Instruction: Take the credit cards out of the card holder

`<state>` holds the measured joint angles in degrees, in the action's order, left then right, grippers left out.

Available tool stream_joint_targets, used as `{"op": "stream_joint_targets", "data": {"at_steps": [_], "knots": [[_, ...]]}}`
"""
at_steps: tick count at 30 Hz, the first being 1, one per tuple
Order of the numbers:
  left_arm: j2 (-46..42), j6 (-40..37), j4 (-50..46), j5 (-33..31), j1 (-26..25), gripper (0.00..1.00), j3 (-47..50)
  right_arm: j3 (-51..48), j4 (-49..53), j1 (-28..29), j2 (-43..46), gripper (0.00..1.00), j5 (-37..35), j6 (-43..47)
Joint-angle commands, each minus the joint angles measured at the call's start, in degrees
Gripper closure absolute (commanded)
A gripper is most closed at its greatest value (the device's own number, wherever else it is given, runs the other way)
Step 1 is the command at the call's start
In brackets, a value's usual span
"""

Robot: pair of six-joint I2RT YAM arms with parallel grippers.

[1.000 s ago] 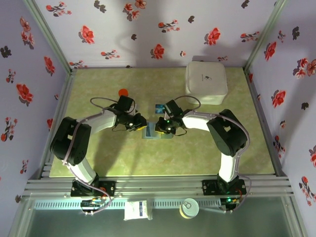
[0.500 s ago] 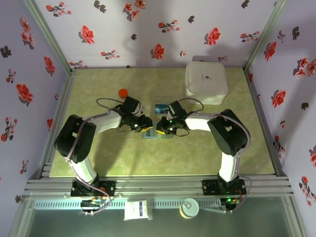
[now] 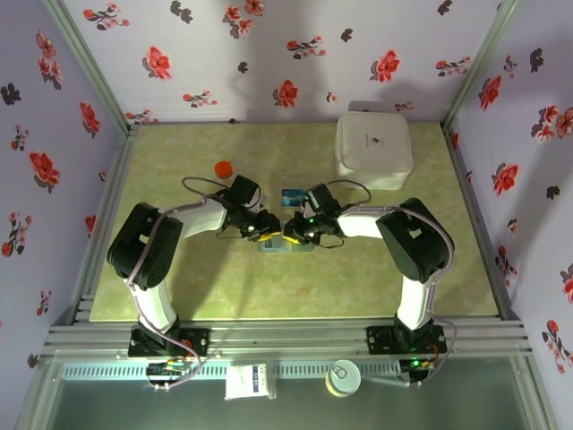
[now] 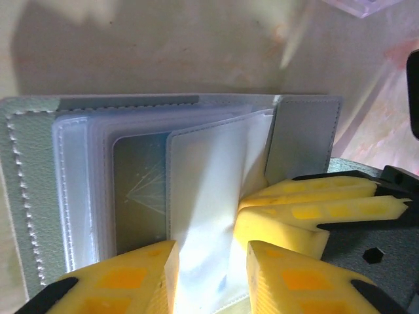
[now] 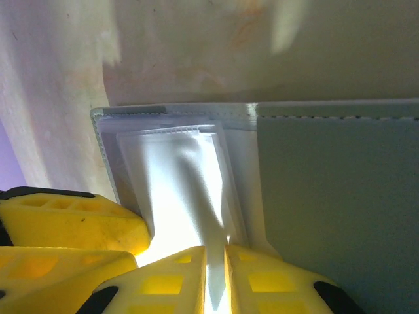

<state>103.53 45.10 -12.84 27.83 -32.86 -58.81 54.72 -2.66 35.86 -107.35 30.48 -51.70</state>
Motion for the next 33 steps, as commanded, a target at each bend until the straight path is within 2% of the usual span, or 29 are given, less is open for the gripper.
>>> {"op": "stream_joint_targets", "data": {"at_steps": [1,9,15,26,30,33], "knots": [[0.67,-0.03,-3.2,-2.1,-0.62,0.65,-1.79,-1.37,-0.61,-0.44,-0.35,0.84,-0.2,-0.95],[-0.63,-0.46,-6.04,-5.5,-0.84,0.62,-2.8,-1.63,-0.86,-0.44,-0.36,0.84,-0.14,-0.98],[0.84,-0.19,-5.44,-4.07,-1.15,0.62,-3.62,-1.71,-0.95,-0.48,-0.26,0.84,0.11,-0.96],[1.25,1.09,-2.85,-1.74,-1.49,0.78,-3.98,-1.8,-2.18,-0.52,0.39,0.84,0.72,-1.99],[0.39,1.26,-2.69,-1.26,-1.47,0.79,-4.34,-1.87,-1.69,-0.52,2.9,0.77,-0.25,-2.19],[-0.32,1.49,-2.65,-0.78,-1.5,0.79,-4.73,-1.9,0.16,-0.78,5.83,0.75,-2.14,-1.37]]}}
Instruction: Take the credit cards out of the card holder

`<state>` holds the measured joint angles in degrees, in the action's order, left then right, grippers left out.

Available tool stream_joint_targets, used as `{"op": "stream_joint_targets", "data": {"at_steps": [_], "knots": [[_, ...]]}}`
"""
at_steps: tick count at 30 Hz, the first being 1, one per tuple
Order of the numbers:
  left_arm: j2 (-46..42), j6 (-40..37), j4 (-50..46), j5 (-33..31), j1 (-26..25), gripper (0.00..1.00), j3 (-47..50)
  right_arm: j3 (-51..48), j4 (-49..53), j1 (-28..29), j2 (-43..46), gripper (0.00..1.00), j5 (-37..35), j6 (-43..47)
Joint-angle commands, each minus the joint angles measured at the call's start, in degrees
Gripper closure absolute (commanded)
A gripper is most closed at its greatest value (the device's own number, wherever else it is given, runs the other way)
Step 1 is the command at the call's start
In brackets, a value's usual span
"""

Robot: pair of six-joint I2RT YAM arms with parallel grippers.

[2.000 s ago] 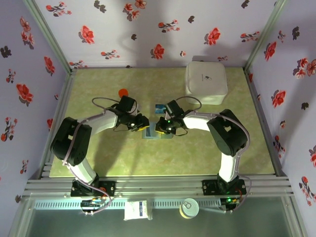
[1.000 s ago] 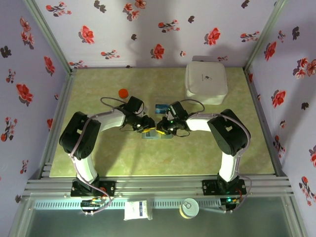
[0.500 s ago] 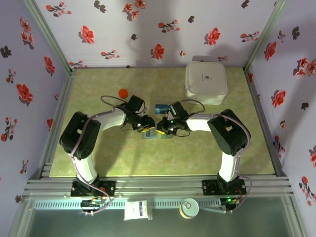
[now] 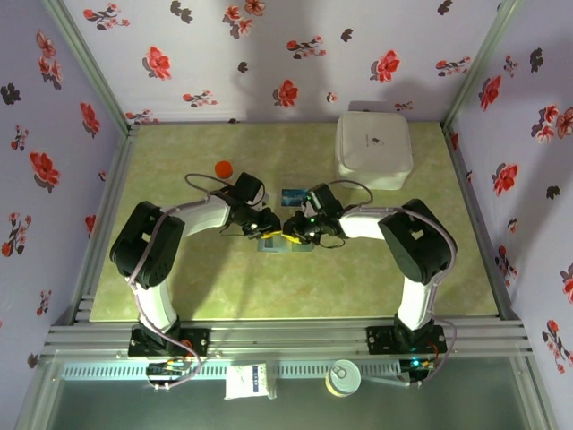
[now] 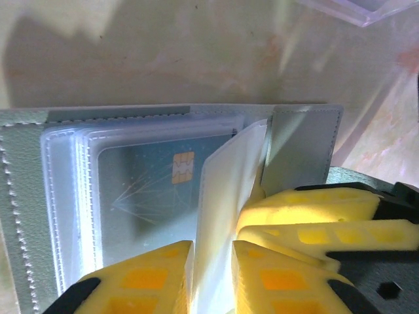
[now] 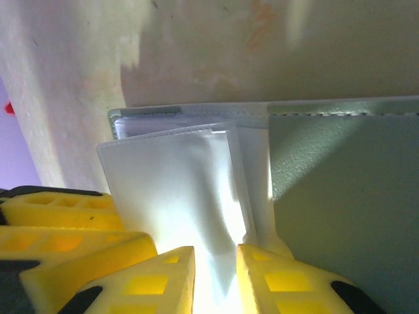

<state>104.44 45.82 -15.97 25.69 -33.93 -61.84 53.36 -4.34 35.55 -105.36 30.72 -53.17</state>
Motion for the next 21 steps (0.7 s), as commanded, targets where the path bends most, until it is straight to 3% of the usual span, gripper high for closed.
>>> {"op": "stream_joint_targets", "data": {"at_steps": [1,7,21], "knots": [[-1.45,0.89,0.44,1.58,-0.43,0.79,-1.91,-0.63,2.56,-0.66,4.85,0.75,-3.16,0.38],[-0.79,0.91,-0.02,3.09,-1.04,0.77,-4.12,-1.76,7.51,-2.56,11.43,0.75,-8.31,2.65],[7.08,2.0,1.64,5.59,-4.83,0.59,-12.11,-5.17,14.26,-5.1,22.28,0.69,-15.04,4.65]]}}
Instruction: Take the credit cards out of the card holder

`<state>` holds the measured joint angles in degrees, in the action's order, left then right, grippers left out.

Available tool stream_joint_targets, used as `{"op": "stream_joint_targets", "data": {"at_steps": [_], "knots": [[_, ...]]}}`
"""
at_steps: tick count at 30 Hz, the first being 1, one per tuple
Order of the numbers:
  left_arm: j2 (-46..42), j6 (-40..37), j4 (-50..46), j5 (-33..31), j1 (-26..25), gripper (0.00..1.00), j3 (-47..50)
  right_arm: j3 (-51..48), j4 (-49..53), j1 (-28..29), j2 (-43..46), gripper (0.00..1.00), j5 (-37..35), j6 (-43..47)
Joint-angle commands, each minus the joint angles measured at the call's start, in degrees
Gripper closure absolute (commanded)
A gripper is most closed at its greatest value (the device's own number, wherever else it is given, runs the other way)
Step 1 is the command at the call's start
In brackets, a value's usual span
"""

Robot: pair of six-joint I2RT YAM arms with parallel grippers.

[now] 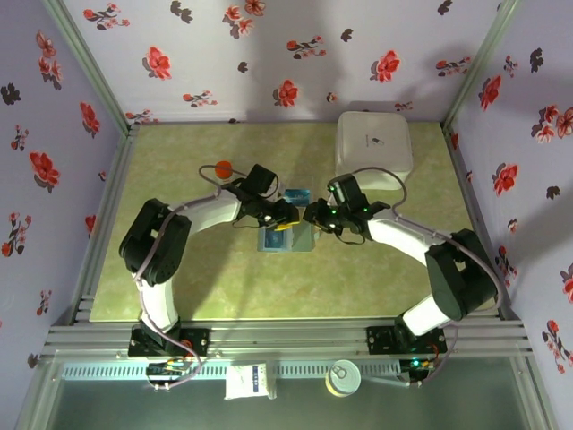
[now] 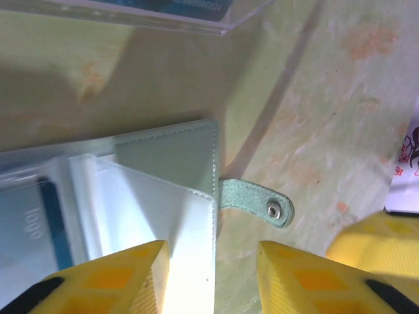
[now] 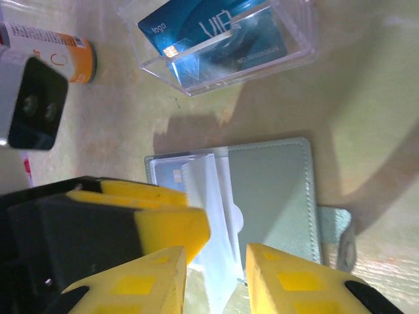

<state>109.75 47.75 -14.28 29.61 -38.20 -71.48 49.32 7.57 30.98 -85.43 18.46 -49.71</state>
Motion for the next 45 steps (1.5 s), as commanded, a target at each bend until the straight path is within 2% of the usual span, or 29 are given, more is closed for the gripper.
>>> {"op": "stream_joint_targets", "data": {"at_steps": [1,8,15,24,29,35,45], "knots": [[2.21,0.07,-0.07,1.73,-0.65,0.58,-2.79,-1.35,2.49,-0.57,2.85,0.69,-3.13,1.2],[2.56,-0.53,-0.12,1.97,-0.65,0.54,-3.09,-1.84,1.96,-0.57,3.23,0.67,-2.26,0.48],[-1.8,-2.39,-0.96,0.15,1.61,0.56,0.33,-0.59,-2.71,1.3,-1.14,0.69,1.33,-1.76],[-8.91,-4.87,-2.12,-1.87,7.33,0.64,7.95,6.77,-5.06,6.83,-10.52,0.71,2.94,-2.19],[-10.91,-5.92,-2.33,-1.83,9.75,0.73,11.71,9.54,-7.24,8.08,-15.58,0.73,5.31,-2.9],[-10.37,-7.23,-2.41,-2.11,10.55,0.85,13.63,10.93,-8.06,8.39,-19.25,0.75,6.76,-3.49],[-7.67,-7.75,-1.5,-1.41,10.86,0.92,15.28,11.65,-8.45,8.39,-22.19,0.76,8.51,-3.44]]}}
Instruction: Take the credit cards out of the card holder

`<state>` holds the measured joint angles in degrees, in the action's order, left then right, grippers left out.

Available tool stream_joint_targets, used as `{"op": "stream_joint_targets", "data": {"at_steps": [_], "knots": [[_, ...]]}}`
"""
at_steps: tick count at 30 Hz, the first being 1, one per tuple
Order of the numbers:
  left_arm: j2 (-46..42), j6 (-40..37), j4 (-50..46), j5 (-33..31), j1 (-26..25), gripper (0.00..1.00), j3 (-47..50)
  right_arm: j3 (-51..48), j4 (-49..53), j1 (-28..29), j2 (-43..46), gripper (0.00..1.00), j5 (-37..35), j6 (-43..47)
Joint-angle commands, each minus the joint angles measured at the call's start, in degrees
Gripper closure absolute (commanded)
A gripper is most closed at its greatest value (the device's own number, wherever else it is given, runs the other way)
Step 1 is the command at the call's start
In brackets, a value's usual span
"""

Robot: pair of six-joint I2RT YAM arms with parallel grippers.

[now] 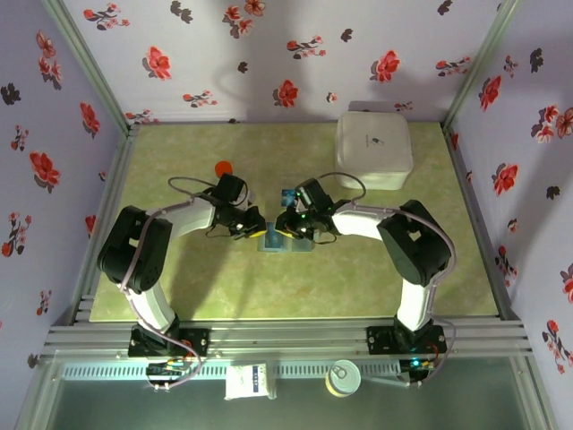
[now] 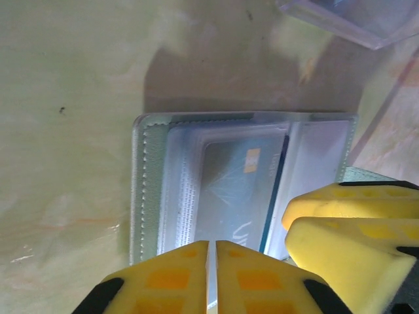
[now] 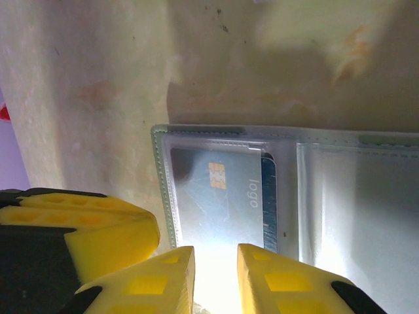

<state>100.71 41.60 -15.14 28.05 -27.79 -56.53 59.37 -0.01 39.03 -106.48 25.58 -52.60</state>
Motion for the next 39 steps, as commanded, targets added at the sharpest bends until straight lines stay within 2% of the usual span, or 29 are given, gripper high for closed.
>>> {"op": "stream_joint_targets", "data": {"at_steps": [1,26,39], "knots": [[1.51,-1.82,-0.74,0.03,0.38,0.92,0.5,1.64,-0.82,0.33,-1.3,0.76,1.45,-0.48],[2.59,-1.69,-0.57,-0.28,0.5,0.95,1.86,2.3,6.78,0.35,-2.13,0.77,-3.19,4.4],[0.53,-1.26,-1.1,-0.21,0.46,0.95,1.44,3.29,10.71,0.35,1.21,0.77,-5.69,7.6]]}}
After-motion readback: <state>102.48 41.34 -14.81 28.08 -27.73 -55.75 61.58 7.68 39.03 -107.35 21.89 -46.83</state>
